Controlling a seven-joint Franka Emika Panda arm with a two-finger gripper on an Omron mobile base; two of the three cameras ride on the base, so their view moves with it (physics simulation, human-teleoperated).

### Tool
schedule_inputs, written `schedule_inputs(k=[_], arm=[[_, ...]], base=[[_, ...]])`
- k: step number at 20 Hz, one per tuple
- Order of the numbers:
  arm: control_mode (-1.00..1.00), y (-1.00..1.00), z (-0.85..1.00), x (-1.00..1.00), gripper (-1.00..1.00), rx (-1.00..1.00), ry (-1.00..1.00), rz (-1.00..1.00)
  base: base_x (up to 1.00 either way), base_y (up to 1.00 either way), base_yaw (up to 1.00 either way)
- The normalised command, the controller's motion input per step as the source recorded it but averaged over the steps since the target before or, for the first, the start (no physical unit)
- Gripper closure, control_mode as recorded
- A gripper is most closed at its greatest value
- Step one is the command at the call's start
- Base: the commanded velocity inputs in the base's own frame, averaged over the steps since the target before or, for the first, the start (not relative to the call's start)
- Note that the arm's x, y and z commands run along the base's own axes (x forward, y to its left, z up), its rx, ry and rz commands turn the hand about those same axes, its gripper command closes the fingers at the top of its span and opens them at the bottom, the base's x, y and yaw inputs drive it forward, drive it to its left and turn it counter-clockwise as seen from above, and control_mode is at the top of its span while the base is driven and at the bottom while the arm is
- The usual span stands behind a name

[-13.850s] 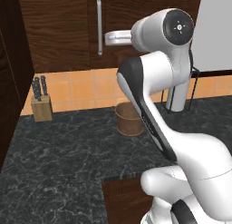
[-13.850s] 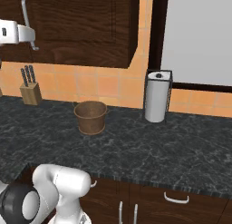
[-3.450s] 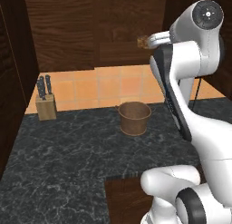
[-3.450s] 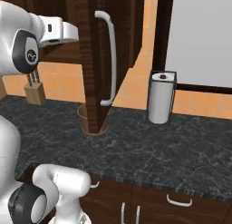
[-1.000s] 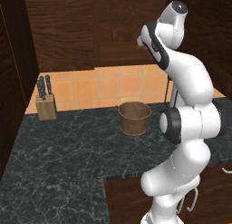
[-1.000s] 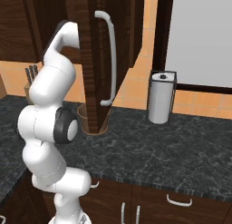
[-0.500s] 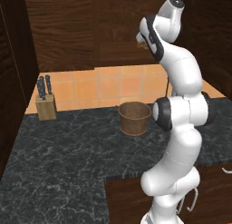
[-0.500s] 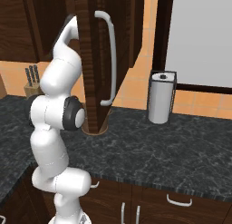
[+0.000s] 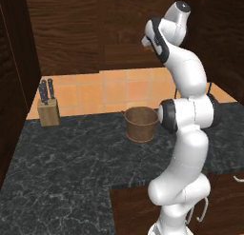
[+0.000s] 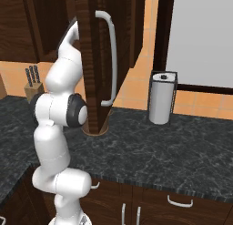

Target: Open the cabinet, pick up the bread from the cabinet and place it in the basket. Then move the basket to the dining counter.

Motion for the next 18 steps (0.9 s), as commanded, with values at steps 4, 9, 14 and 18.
schedule_inputs(k=[4,9,14,18], arm=[[-1.00,0.00,-0.16,0.31,-1.00,0.00,0.04,0.04],[-1.00,0.00,-0.18,0.26,-1.00,0.00,0.03,0.04],[-1.00,0.05,-0.51,0.00,1.00,0.00,0.08,0.03],[-1.00,0.26,-0.50,-0.21,1.00,0.01,0.02,0.01]], base=[[0.00,0.00,0.00],[0.00,0.00,0.00],[0.00,0.00,0.00],[0.00,0.00,0.00]])
